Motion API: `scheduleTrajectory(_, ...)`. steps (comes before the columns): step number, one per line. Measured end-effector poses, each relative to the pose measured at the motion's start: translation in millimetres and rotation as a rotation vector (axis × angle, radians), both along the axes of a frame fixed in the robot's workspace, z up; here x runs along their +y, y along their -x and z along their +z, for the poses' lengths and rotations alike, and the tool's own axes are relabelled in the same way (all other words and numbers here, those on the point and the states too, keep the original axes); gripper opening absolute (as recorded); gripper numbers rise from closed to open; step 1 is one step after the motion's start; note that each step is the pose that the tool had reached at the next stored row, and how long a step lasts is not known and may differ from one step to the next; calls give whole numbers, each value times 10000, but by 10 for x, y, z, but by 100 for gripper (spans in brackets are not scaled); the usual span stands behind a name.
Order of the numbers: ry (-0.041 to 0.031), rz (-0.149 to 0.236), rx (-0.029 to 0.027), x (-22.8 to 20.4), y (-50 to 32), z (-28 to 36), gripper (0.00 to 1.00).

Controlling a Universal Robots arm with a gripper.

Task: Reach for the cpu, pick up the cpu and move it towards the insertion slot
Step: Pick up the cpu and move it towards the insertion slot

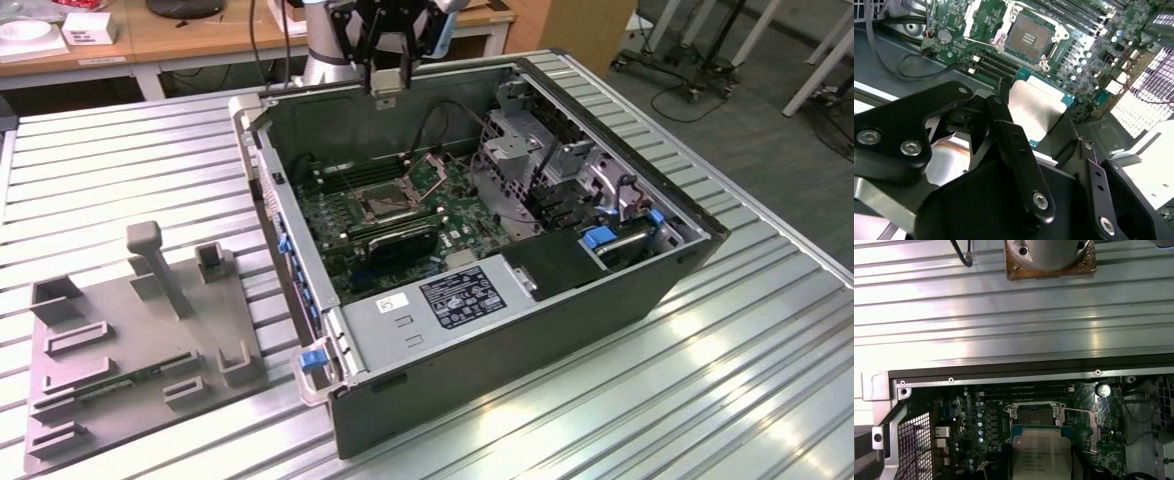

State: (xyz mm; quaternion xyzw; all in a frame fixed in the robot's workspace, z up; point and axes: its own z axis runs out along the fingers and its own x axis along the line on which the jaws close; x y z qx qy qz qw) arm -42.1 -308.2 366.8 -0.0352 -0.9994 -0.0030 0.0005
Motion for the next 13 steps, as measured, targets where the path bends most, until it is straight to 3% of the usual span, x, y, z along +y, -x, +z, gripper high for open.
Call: scheduleTrajectory(13,-51,-6,-1,9,18,-14,55)
